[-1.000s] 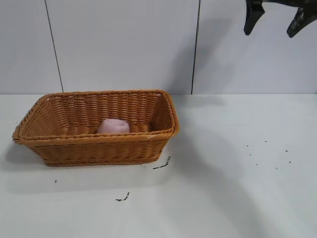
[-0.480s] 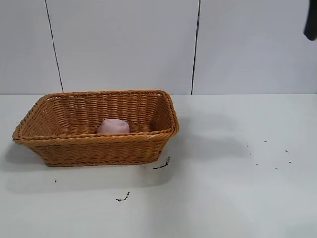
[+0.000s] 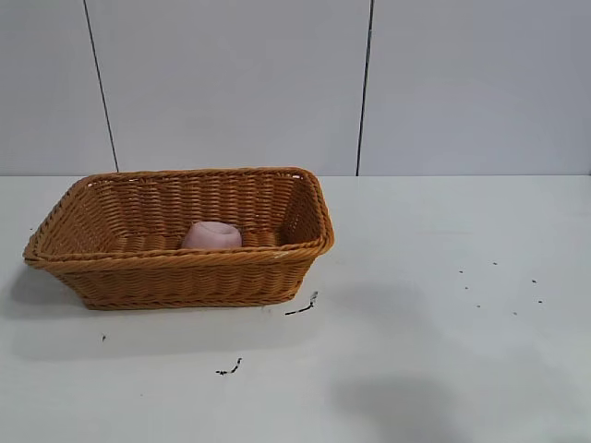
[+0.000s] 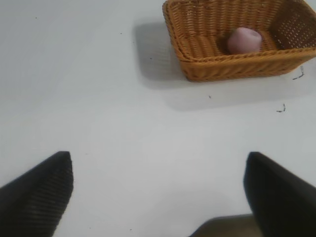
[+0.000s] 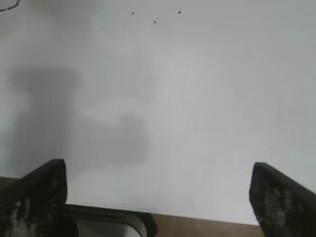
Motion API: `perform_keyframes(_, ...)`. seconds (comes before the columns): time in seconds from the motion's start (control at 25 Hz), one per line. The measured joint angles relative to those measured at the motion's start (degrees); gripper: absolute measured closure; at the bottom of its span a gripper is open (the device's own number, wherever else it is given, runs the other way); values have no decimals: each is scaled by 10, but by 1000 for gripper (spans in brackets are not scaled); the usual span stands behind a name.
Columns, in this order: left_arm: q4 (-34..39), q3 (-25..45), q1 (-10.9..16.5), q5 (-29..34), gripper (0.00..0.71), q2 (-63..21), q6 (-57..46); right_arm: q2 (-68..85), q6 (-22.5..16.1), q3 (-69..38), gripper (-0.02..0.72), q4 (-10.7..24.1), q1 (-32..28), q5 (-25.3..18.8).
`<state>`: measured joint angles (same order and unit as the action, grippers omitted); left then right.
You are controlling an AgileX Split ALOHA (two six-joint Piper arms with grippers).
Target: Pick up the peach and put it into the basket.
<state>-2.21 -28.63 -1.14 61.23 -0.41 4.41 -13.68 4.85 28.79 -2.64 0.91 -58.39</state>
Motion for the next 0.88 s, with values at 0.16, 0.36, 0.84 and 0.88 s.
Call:
perform_keyframes(0.16, 0, 0, 0, 0, 18, 0, 0, 77, 1, -1, 14, 2, 0, 1)
perform_keyframes(0.36, 0, 0, 0, 0, 18, 0, 0, 138, 1, -1, 14, 2, 0, 0)
perform_keyframes(0.84, 0, 0, 0, 0, 18, 0, 0, 140, 1, -2, 14, 4, 0, 1)
perform_keyframes(0.88, 0, 0, 0, 0, 18, 0, 0, 140, 1, -2, 14, 4, 0, 1)
